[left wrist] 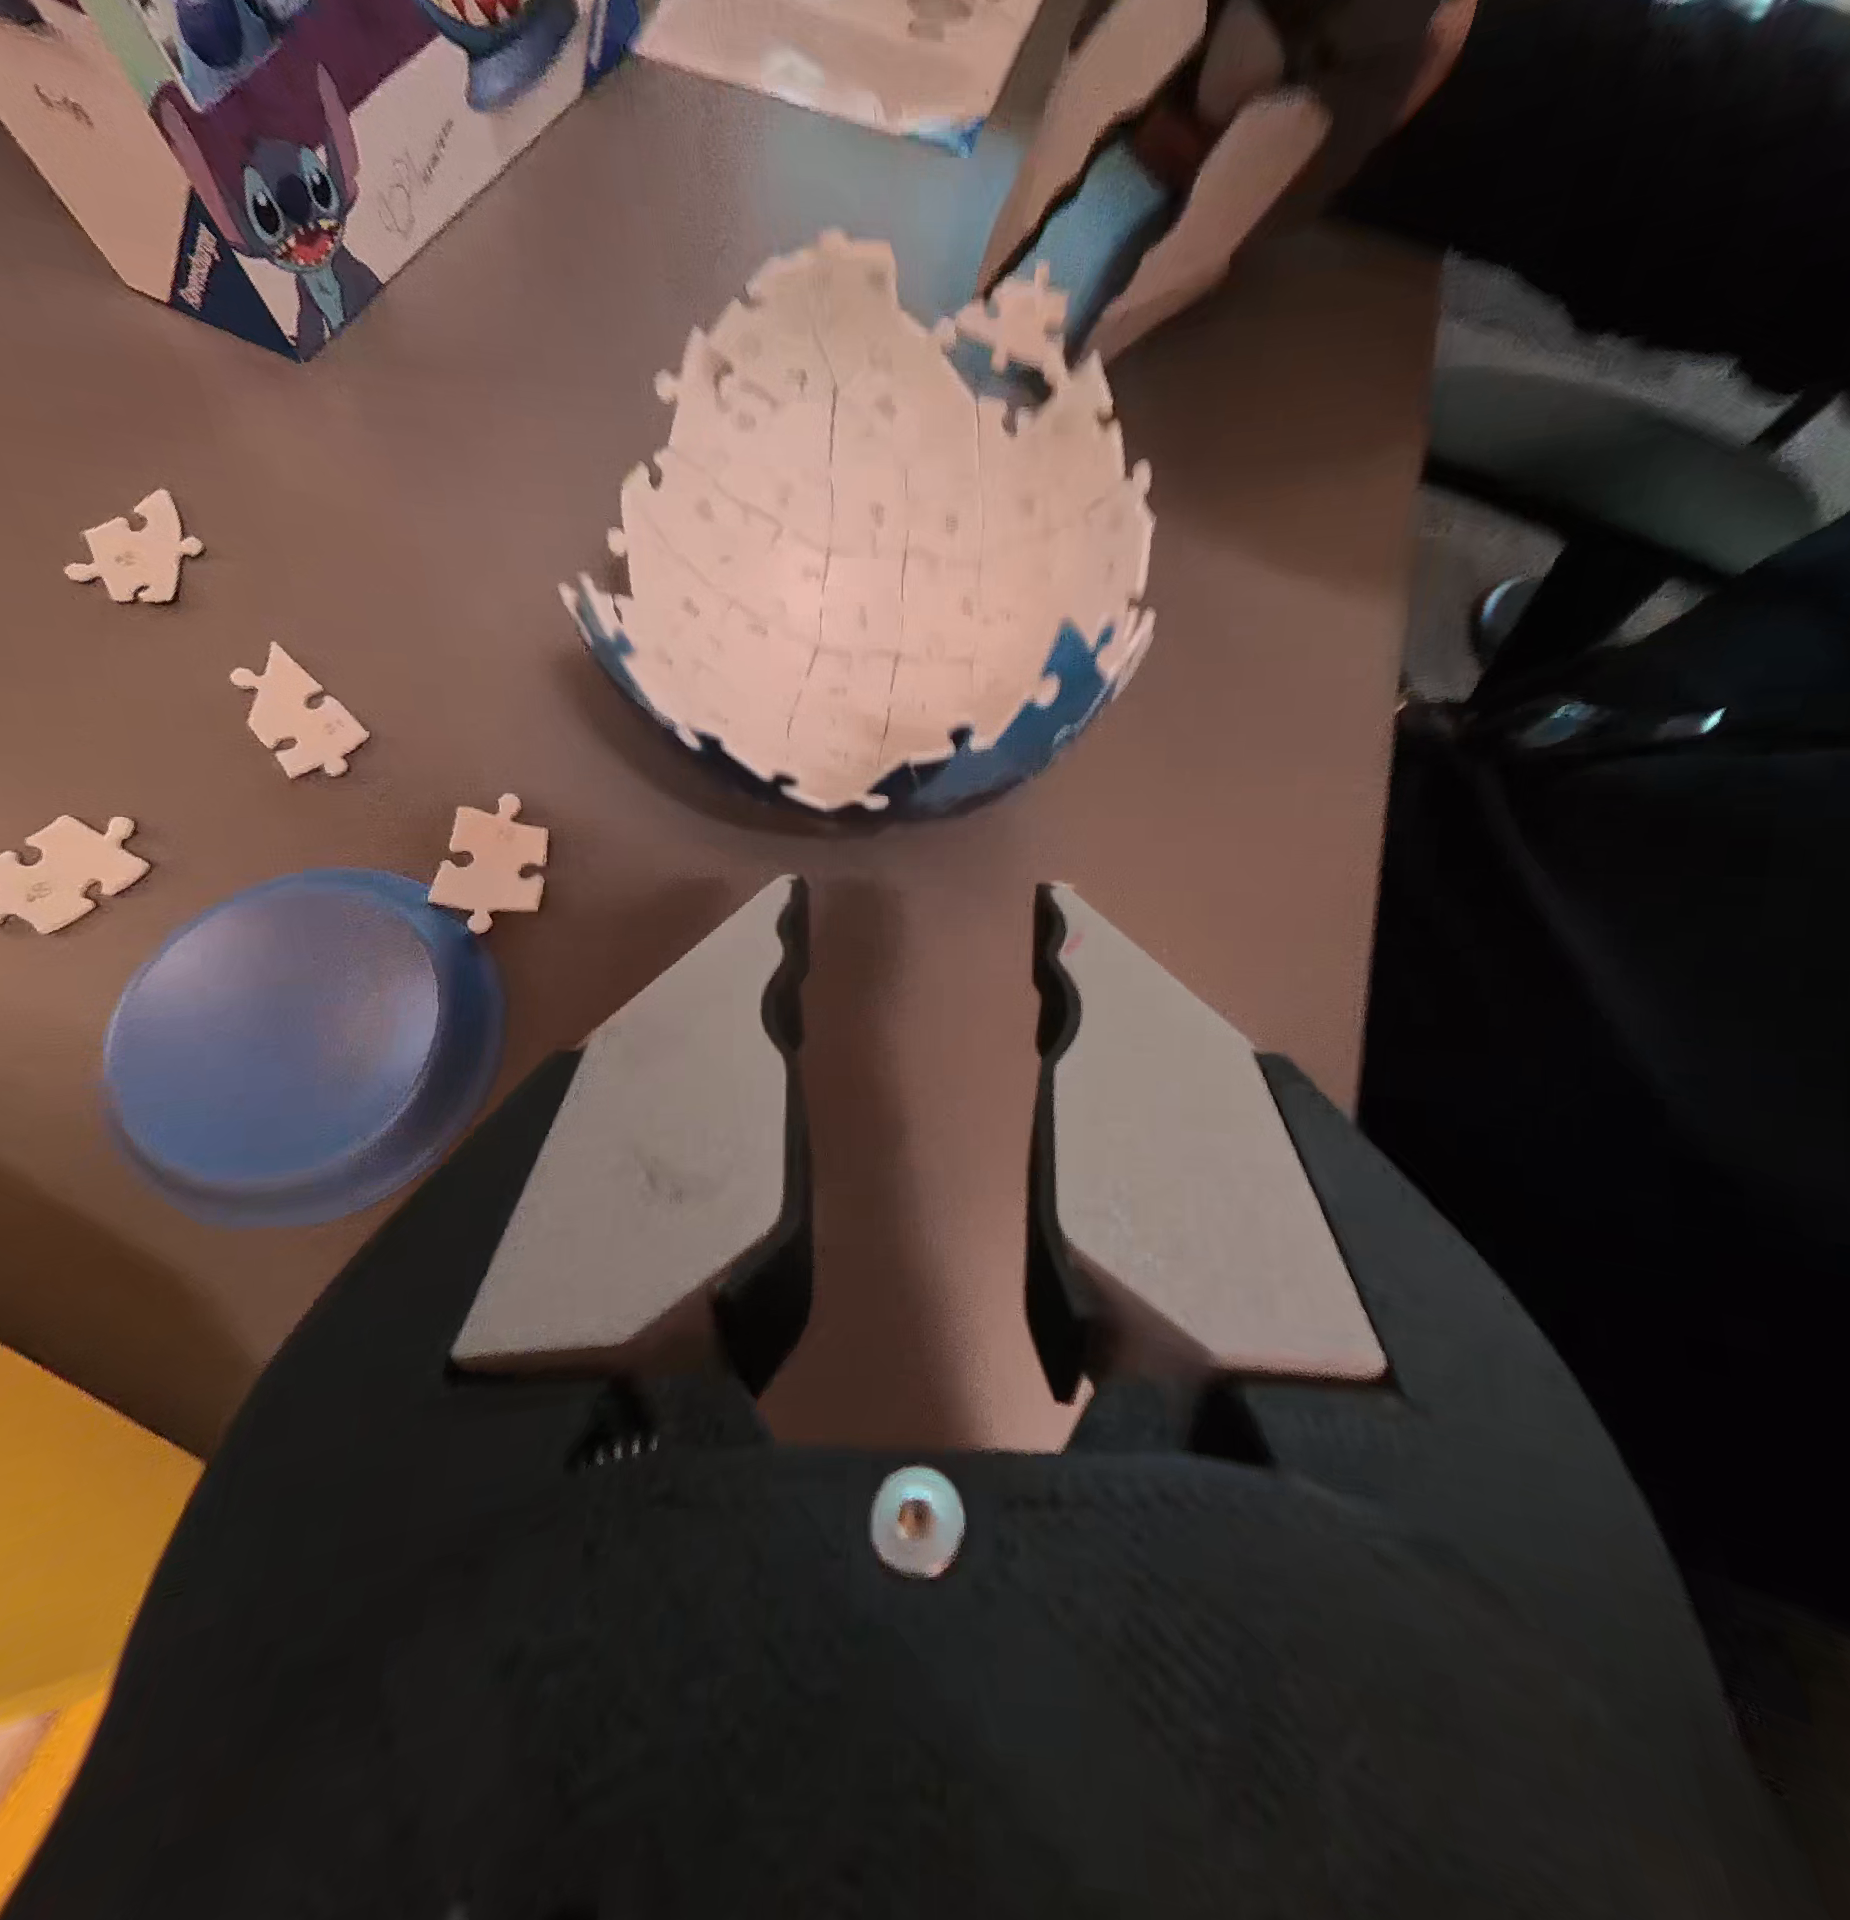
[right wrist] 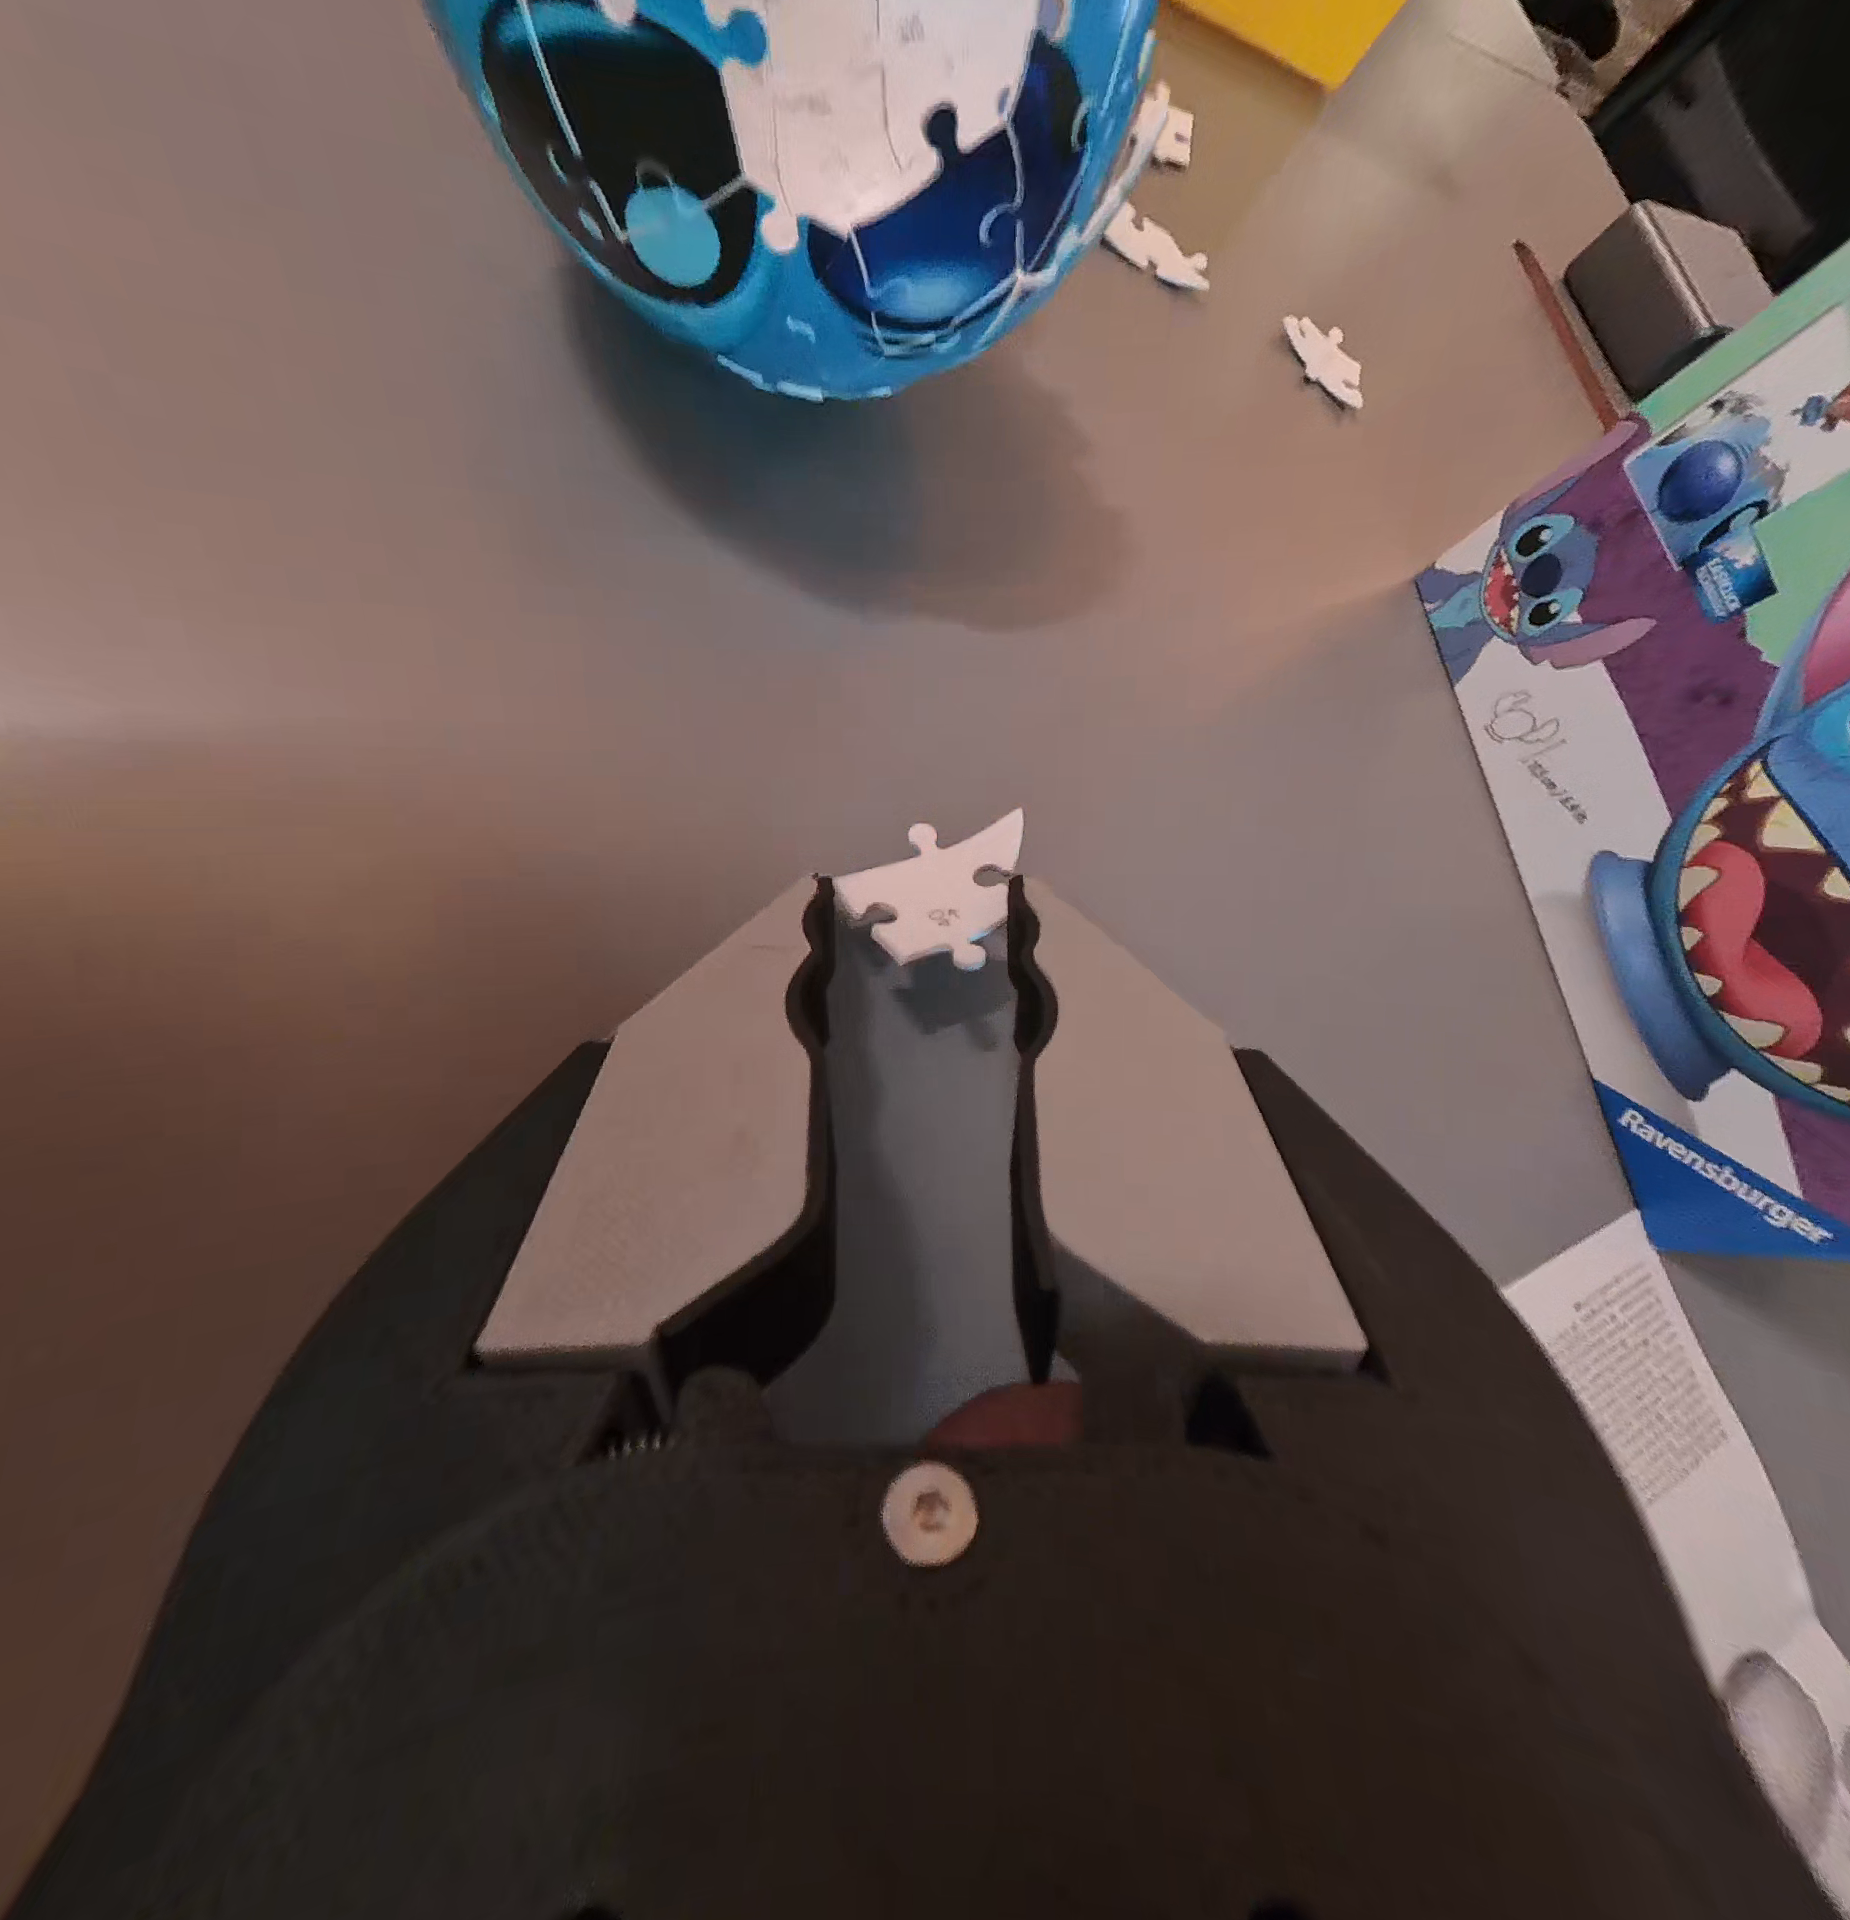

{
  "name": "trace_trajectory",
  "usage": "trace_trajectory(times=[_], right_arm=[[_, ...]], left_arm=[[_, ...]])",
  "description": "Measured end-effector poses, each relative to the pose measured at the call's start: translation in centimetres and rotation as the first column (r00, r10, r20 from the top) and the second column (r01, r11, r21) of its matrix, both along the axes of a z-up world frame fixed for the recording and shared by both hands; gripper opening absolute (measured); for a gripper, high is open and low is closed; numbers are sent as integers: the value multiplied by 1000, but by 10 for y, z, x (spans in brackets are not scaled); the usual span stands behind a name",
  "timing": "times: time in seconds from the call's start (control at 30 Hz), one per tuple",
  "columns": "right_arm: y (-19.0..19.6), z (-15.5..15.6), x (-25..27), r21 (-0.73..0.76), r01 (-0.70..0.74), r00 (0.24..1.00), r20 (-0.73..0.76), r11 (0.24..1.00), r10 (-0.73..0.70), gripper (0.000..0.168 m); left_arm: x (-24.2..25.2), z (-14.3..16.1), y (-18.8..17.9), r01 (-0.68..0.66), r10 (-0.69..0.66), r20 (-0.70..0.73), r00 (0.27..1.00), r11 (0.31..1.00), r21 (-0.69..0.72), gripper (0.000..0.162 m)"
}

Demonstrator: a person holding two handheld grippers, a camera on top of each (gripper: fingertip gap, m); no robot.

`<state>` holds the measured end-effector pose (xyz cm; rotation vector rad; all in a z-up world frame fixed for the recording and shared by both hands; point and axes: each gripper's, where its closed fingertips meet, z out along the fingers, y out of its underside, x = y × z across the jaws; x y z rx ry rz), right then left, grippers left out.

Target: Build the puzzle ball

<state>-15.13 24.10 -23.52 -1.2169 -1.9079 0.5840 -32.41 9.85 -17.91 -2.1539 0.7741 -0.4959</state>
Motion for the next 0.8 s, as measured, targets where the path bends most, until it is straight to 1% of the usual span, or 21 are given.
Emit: trace_trajectory(times=[0.07, 0.1, 0.17, 0.23, 0.33, 0.43, 0.53, 0.63, 0.8], right_arm=[[-5, 3, 1, -25, -25, 1000, 5, 999, 25, 30], [-7, 4, 2, -18, -35, 999, 10, 999, 35, 30], [-10, 10, 3, 4, -54, 998, 14, 999, 54, 32], [-18, 16, 2, -9, -87, 996, 31, 996, 87, 33], [-26, 26, -5, 14, -121, 992, 33, 993, 120, 36], [-47, 45, -17, 59, -210, 978, -3, 976, 210, 35], [-66, 61, -29, 128, -291, 957, 14, 948, 291, 35], [-81, 72, -43, 150, -358, 933, 28, 922, 358, 36], [-92, 72, -61, 162, -415, 909, 41, 895, 414, 36]], left_arm=[[1, -14, -4, 21, -19, -37, 999, 999, 37, 39], [3, -16, -6, 32, -30, -34, 999, 998, 53, 38], [10, -16, -10, 68, -68, 4, 998, 996, 65, 38], [14, -14, -9, 90, -92, 20, 996, 993, 77, 38], [18, -7, -2, 111, -104, -55, 993, 983, 144, 38], [25, 2, -1, 158, -137, -114, 984, 965, 208, 38], [25, 1, -2, 186, -157, -151, 976, 961, 202, 40], [25, -2, 0, 198, -168, -162, 972, 962, 188, 40], [30, 2, 5, 219, -186, -167, 968, 954, 206, 40]])
